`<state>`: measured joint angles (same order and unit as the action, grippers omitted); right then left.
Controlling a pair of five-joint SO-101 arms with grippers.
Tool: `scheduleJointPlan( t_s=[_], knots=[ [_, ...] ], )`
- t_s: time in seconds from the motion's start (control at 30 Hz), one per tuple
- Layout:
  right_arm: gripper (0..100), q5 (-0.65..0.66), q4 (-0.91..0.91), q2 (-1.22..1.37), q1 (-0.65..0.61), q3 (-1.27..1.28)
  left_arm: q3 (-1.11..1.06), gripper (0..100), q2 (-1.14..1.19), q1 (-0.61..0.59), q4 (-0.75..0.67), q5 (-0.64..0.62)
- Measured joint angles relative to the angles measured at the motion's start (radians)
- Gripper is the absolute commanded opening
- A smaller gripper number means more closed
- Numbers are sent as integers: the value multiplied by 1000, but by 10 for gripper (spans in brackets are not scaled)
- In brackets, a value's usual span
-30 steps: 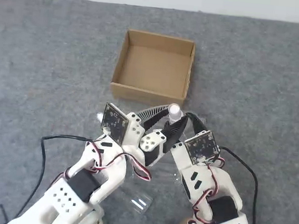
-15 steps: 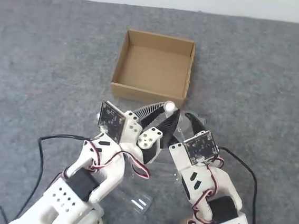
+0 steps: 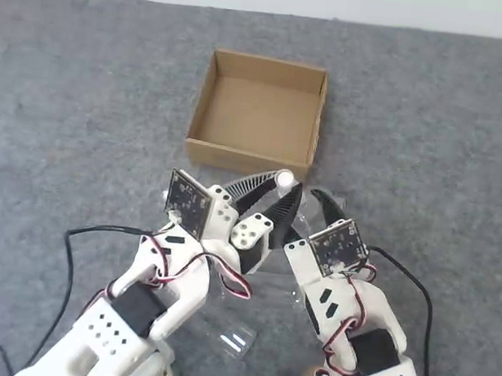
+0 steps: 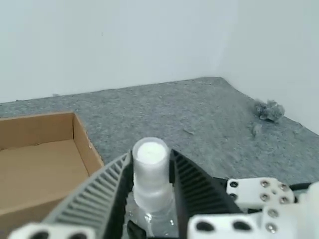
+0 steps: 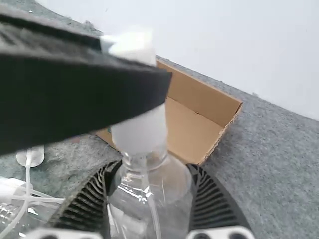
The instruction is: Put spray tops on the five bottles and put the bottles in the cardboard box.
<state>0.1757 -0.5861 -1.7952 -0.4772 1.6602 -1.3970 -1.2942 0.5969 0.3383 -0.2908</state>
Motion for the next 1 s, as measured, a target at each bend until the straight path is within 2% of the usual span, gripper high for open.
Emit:
scheduleJointPlan(
  t_s=[0.13, 0.37, 0.47, 0.63, 0.8, 1.0],
  knots=[
    [7, -6, 0, 0, 12, 0, 2, 152, 0, 46, 34, 5],
    [7, -8, 0, 0, 12, 0, 18, 164, 0, 48, 63, 6],
    [7, -8, 0, 0, 8, 0, 78, 202, 0, 21, 150, 6],
    [7, -8, 0, 0, 6, 0, 161, 210, 0, -37, 269, 5],
    [7, -8, 0, 0, 6, 0, 173, 207, 0, -35, 275, 5],
    [7, -8, 0, 0, 6, 0, 216, 207, 0, -101, 287, -3]
  ],
)
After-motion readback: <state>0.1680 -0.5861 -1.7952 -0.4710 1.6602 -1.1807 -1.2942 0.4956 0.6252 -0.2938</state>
